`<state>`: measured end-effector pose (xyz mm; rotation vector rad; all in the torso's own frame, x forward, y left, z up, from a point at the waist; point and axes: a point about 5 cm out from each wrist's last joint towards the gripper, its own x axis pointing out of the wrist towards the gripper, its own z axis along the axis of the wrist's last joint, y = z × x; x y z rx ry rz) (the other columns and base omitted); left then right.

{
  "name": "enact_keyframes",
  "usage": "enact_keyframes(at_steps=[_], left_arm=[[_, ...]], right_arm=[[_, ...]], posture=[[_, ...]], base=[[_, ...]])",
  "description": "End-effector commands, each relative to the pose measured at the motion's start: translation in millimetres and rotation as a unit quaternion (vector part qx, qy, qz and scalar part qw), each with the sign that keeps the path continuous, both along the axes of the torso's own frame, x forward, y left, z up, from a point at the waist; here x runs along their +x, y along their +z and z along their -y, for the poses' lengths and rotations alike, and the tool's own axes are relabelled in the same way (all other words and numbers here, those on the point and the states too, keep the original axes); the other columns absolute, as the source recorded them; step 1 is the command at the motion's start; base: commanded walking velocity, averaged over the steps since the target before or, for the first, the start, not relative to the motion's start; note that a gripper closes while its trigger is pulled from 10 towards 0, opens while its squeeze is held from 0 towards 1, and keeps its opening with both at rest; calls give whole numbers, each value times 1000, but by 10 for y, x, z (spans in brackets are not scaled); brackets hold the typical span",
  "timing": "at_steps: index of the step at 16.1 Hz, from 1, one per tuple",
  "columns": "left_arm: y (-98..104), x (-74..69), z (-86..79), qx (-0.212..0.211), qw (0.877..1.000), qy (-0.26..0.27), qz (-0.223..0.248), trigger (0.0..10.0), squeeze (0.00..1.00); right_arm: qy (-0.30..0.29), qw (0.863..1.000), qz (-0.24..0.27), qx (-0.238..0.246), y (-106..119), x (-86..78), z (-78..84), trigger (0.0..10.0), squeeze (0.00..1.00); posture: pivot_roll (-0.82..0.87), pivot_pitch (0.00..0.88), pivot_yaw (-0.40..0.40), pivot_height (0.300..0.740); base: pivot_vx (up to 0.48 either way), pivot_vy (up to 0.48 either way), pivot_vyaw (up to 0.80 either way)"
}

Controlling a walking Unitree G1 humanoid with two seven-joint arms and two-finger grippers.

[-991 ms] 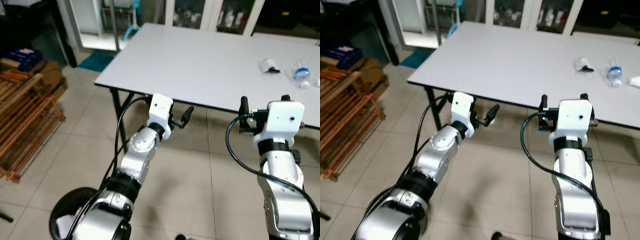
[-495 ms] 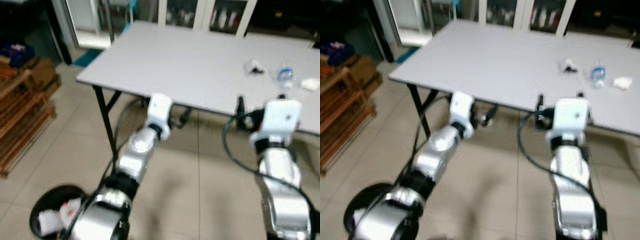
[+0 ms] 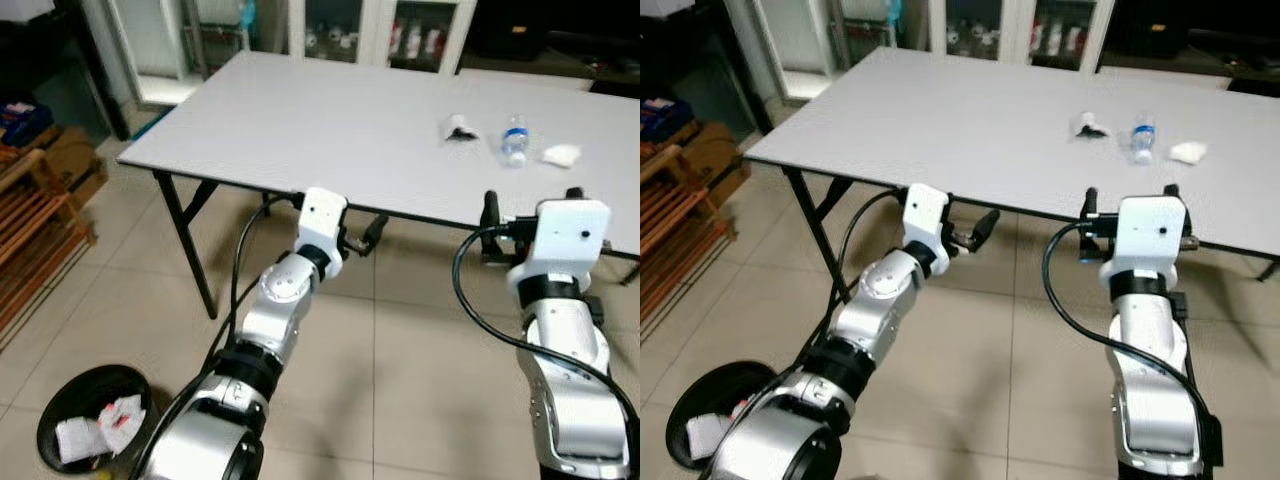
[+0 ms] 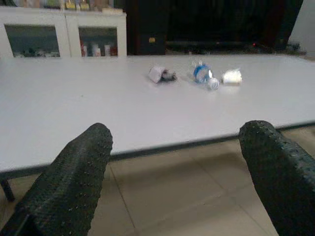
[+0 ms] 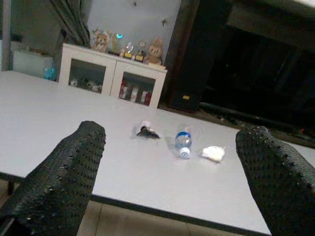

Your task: Picking trash to rubbish bin

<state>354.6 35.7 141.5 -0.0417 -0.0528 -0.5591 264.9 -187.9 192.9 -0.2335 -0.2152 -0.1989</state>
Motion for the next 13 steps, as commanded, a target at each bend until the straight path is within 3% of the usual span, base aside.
enact_keyframes(at_steps=[1, 11, 13], left_arm=[[48, 3, 58, -6, 1000, -13, 5, 10000, 0], [74, -19, 90, 1, 999, -29, 24, 10000, 0], [77, -20, 85, 2, 999, -30, 26, 10000, 0]], right_arm=[[-4, 1000, 7, -9, 43, 1, 6, 10000, 0], [-20, 1000, 12, -11, 54, 3, 17, 10000, 0], [-20, 1000, 11, -10, 52, 11, 3, 10000, 0]], posture=[[36, 44, -20, 740], [39, 50, -13, 740], [43, 52, -11, 740]], base=[[454, 0, 0], [469, 0, 0], [480, 0, -669]])
